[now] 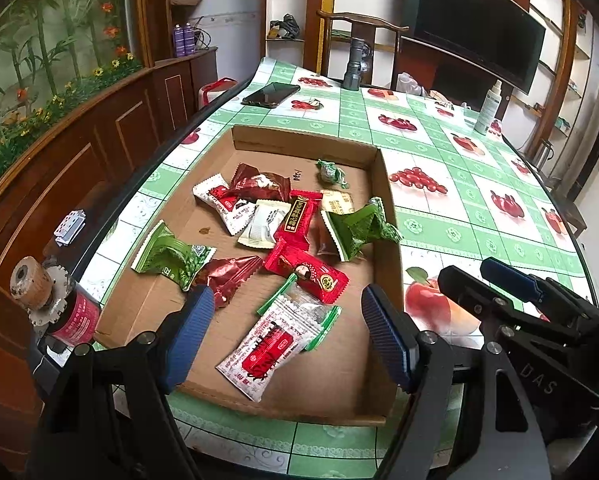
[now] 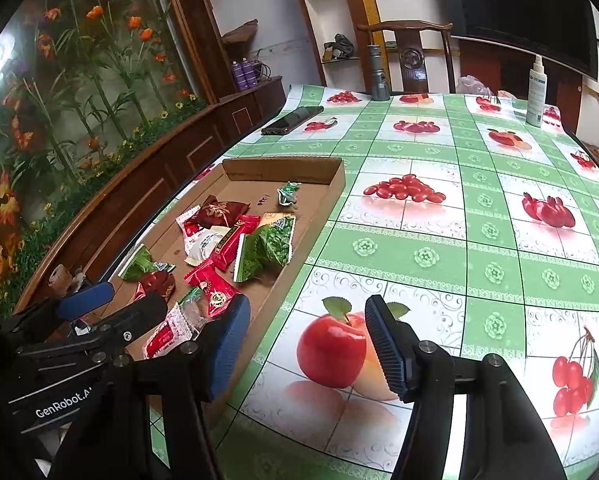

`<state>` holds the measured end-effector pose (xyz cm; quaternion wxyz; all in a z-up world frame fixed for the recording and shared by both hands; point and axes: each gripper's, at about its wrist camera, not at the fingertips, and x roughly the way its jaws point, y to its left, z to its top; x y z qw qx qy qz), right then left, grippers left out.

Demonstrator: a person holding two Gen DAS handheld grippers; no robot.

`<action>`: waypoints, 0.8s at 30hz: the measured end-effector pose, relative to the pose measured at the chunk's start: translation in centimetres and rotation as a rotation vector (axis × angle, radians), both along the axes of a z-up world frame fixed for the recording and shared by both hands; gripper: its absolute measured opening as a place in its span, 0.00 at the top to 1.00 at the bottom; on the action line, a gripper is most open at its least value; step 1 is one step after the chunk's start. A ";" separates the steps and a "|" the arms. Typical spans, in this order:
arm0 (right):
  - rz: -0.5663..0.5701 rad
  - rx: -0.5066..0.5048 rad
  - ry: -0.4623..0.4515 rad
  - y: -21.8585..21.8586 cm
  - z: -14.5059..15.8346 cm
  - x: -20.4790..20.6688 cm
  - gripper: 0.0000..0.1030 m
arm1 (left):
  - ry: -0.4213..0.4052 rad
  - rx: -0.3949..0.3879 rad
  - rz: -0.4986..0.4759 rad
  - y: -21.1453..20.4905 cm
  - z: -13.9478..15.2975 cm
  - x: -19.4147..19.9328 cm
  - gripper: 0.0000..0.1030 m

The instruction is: Organize snacks

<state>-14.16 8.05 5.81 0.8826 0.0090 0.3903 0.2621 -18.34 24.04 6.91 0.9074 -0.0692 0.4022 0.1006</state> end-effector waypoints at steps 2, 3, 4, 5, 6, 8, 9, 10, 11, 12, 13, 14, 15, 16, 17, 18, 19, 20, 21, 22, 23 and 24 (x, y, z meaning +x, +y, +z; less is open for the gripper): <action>0.004 -0.005 0.006 0.0 -0.1 0.0 0.40 | 0.012 -0.005 0.004 0.0 0.0 0.1 0.26; 0.005 -0.007 0.013 -0.1 -0.2 0.0 0.40 | 0.019 -0.010 0.008 0.0 0.0 0.1 0.26; 0.002 -0.005 0.019 -0.3 -0.2 -0.1 0.40 | 0.019 -0.012 0.007 -0.1 0.0 0.1 0.26; 0.000 -0.002 0.021 -0.4 -0.3 -0.2 0.40 | 0.019 -0.010 0.007 -0.2 0.0 0.0 0.26; -0.005 0.002 0.023 -0.6 -0.4 -0.3 0.40 | 0.021 -0.009 0.006 -0.4 0.0 -0.1 0.26; -0.012 0.005 0.036 -1.0 -0.6 -0.6 0.39 | 0.020 -0.013 0.000 -0.6 0.1 -0.4 0.26; -0.014 0.006 0.040 -1.0 -0.6 -0.7 0.39 | 0.014 -0.010 -0.004 -0.9 0.3 -0.7 0.26; -0.017 0.007 0.041 -1.2 -0.6 -0.9 0.39 | 0.008 -0.005 -0.008 -1.1 0.5 -1.0 0.26; -0.019 0.008 0.039 -1.4 -0.6 -1.2 0.39 | 0.004 -0.003 -0.011 -1.3 0.7 -1.2 0.26; -0.020 0.010 0.035 -1.5 -0.5 -1.6 0.39 | -0.008 0.002 -0.015 -1.6 1.0 -1.6 0.26; -0.020 0.012 0.029 -1.7 -0.3 -1.9 0.39 | -0.019 0.005 -0.015 -1.7 1.3 -1.9 0.26; -0.020 0.014 0.022 -1.7 -0.1 -2.2 0.39 | -0.035 0.008 -0.013 -1.8 1.7 -2.4 0.26; -0.021 0.017 0.011 -1.9 0.2 -2.6 0.39 | -0.050 0.012 -0.013 -2.0 2.0 -2.9 0.26; -0.022 0.022 -0.001 -2.1 0.6 -3.1 0.39 | -0.066 0.016 -0.012 -2.2 2.4 -3.3 0.26; -0.023 0.029 -0.017 -2.3 1.0 -3.7 0.39 | -0.086 0.023 -0.008 -2.3 2.8 -3.8 0.26; -0.024 0.035 -0.032 -2.6 1.3 -4.1 0.39 | -0.108 0.028 -0.004 -2.4 3.3 -4.5 0.26; -0.027 0.040 -0.046 -2.7 1.7 -4.7 0.38 | -0.133 0.032 -0.002 -2.6 4.0 -5.2 0.26; -0.029 0.043 -0.060 -2.9 2.1 -5.3 0.37 | -0.162 0.038 0.002 -2.7 4.6 -6.1 0.26; -0.028 0.046 -0.076 -3.1 2.6 -5.9 0.36 | -0.193 0.050 0.007 -2.9 5.3 -6.9 0.26; -0.026 0.048 -0.091 -3.3 3.1 -6.6 0.36 | -0.219 0.064 0.012 -3.1 5.8 -7.5 0.26; -0.026 0.048 -0.111 -3.5 3.5 -7.4 0.36 | -0.246 0.079 0.018 -3.2 6.4 -8.3 0.25; -0.027 0.047 -0.130 -3.7 4.0 -8.0 0.35 | -0.275 0.093 0.023 -3.4 7.0 -9.0 0.21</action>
